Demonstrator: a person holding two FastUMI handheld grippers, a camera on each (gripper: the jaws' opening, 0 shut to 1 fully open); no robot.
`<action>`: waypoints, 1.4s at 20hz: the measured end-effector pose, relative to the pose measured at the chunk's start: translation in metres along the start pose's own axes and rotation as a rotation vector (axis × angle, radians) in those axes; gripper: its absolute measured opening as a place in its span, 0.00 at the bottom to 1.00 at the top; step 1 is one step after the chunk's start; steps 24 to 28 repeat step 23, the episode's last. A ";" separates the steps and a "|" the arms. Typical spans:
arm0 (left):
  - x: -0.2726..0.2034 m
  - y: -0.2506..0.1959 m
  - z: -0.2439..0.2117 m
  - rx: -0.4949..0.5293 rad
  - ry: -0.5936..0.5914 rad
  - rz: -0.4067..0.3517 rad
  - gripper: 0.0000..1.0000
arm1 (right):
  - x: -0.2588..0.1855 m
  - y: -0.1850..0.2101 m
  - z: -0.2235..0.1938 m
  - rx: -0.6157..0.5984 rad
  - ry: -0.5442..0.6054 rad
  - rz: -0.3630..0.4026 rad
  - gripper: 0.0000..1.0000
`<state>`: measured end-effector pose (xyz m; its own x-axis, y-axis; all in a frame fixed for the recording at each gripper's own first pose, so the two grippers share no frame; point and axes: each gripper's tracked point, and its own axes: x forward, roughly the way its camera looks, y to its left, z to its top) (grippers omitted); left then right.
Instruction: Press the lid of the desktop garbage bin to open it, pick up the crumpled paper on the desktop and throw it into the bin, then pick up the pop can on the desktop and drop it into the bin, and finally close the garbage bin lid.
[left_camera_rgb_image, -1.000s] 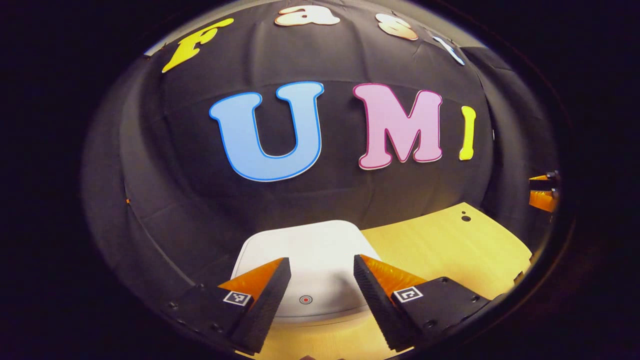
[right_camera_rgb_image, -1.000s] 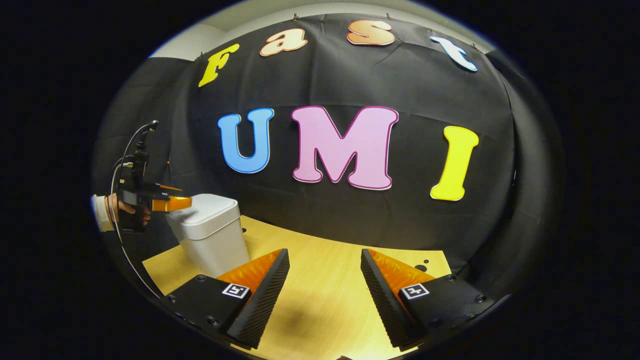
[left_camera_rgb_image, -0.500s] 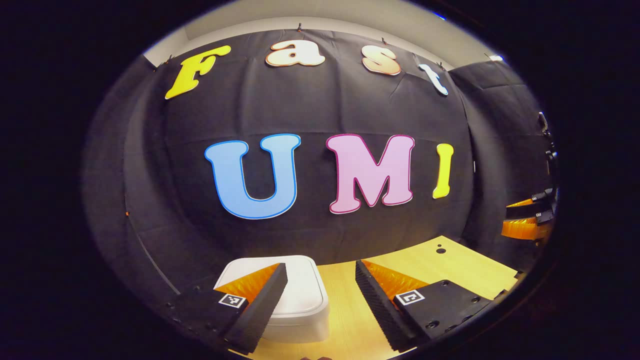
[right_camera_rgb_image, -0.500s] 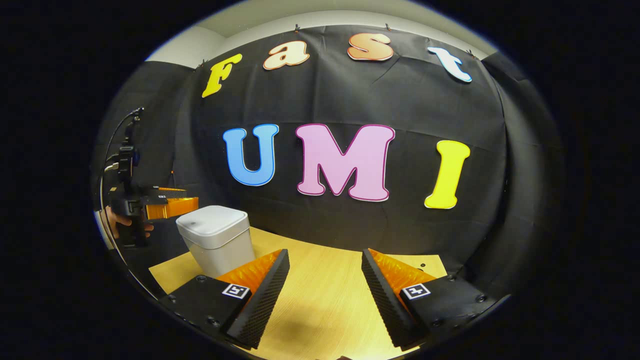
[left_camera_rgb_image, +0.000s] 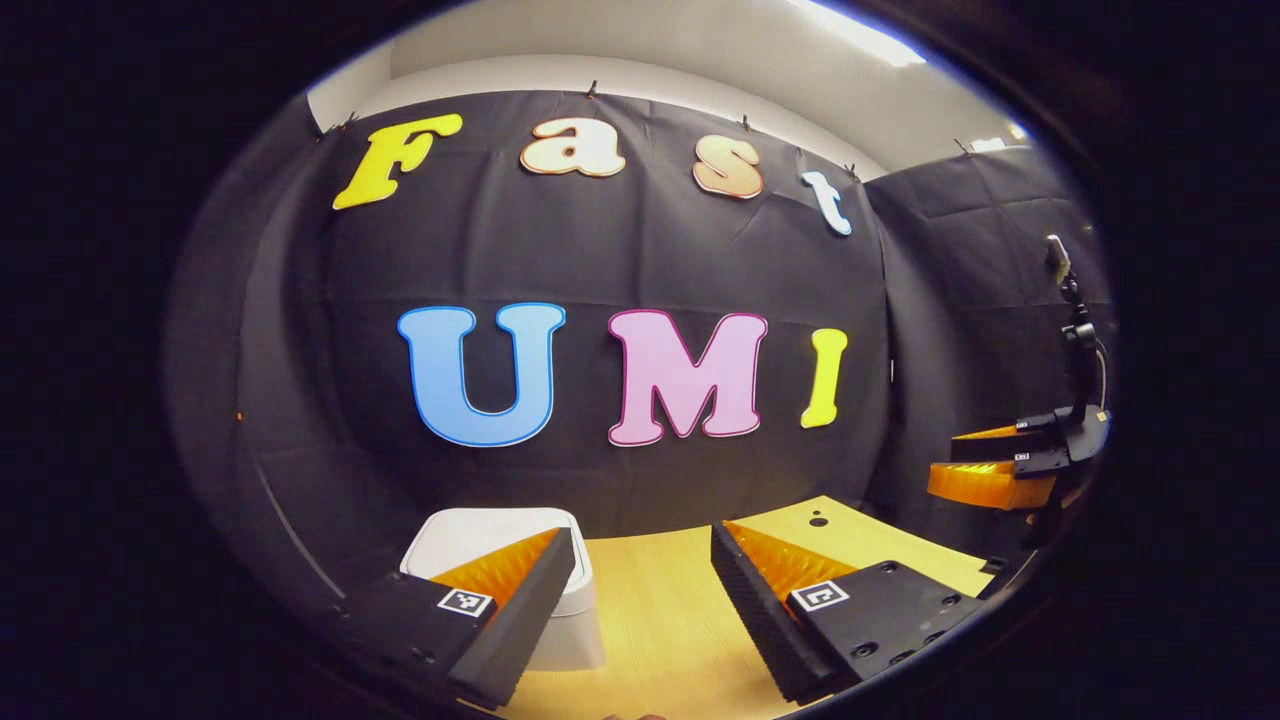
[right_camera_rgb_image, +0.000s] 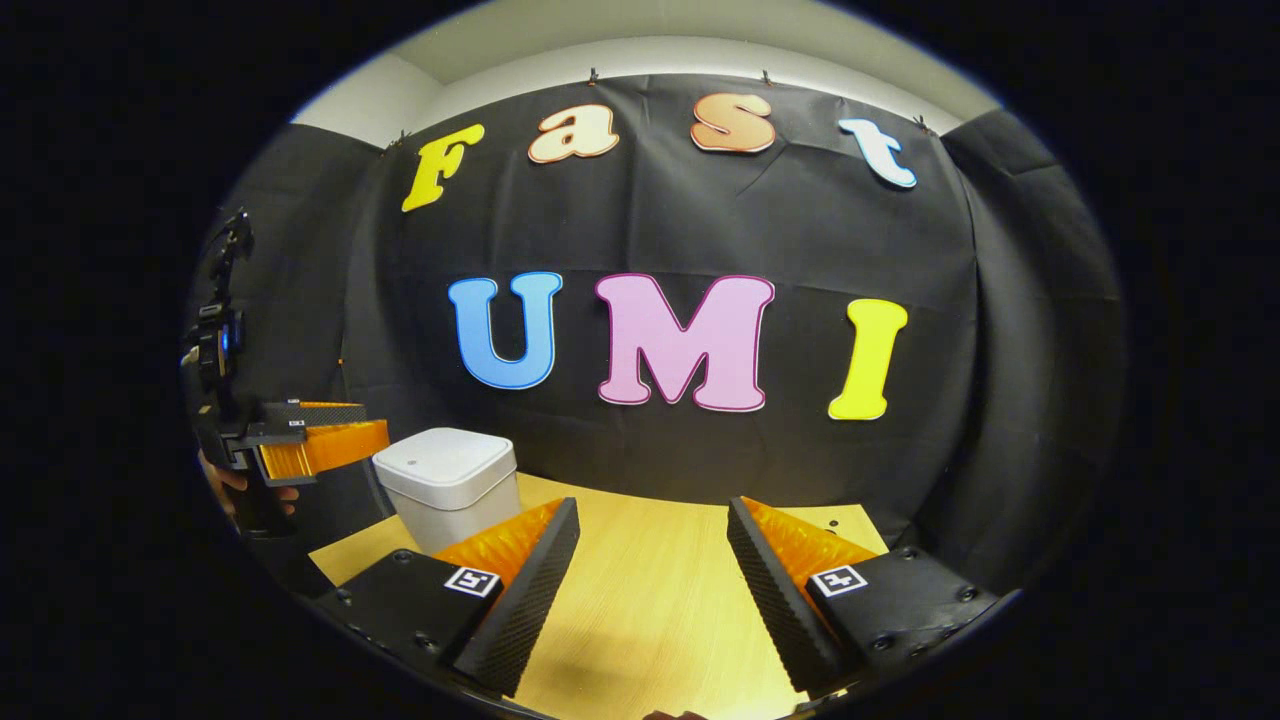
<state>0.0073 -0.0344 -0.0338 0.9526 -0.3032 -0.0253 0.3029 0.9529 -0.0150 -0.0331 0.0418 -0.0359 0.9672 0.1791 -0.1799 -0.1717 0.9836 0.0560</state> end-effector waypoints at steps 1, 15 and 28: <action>-0.004 -0.003 0.000 -0.006 0.003 -0.005 0.92 | -0.005 0.004 0.004 0.000 -0.010 0.002 0.96; -0.025 -0.062 0.043 -0.009 -0.118 -0.008 0.92 | -0.056 -0.020 0.037 -0.018 -0.152 -0.015 0.97; -0.024 -0.091 0.042 -0.006 -0.125 -0.058 0.92 | -0.078 -0.046 0.023 -0.035 -0.111 -0.073 1.00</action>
